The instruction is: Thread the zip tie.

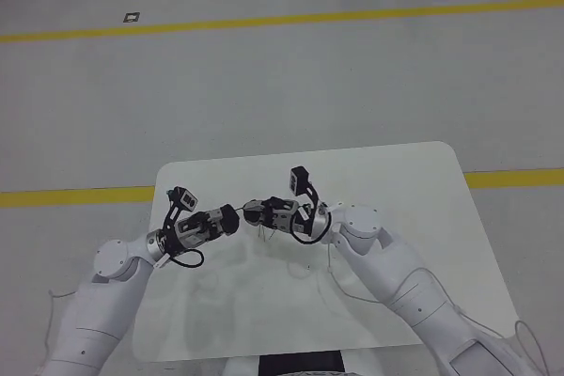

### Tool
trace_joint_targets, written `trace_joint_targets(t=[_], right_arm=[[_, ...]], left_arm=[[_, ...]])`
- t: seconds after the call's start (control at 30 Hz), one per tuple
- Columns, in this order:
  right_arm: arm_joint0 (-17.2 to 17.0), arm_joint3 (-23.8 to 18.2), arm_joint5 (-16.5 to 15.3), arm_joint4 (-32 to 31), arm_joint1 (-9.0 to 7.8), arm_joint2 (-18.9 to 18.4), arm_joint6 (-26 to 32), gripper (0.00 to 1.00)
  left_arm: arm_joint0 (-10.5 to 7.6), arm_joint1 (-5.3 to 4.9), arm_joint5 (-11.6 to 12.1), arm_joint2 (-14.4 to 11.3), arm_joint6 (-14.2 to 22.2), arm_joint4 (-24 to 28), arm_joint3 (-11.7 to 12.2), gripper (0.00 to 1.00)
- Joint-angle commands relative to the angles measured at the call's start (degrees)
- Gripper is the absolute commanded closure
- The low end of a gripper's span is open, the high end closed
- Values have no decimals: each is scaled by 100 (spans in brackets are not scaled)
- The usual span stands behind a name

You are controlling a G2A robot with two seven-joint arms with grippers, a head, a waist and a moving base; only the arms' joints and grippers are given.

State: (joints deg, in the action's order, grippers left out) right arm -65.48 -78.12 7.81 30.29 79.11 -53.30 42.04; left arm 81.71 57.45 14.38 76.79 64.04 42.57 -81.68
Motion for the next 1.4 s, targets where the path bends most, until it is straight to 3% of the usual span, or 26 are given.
trace_joint_targets(t=[0.0,0.43,0.53,0.67,0.93,1.37], right_arm=[[-9,-19,2,-37,-11,-14,22,100],[-44,-101,68,-206,-48,11,133,100],[-40,-102,56,-209,-50,16,142,100],[-39,-101,45,-214,-53,30,160,100],[-43,-91,16,-209,-61,29,173,100],[-27,-103,-62,-232,-73,61,295,100]], left_arm=[[5,-3,-3,0,-2,-1,1,100],[44,-20,-7,3,0,28,-10,100],[49,-23,-4,3,-3,35,-16,93],[55,-27,-7,3,-6,43,-22,93],[59,-32,-11,-6,-16,69,-29,82],[29,-39,-35,-37,-45,59,-12,83]])
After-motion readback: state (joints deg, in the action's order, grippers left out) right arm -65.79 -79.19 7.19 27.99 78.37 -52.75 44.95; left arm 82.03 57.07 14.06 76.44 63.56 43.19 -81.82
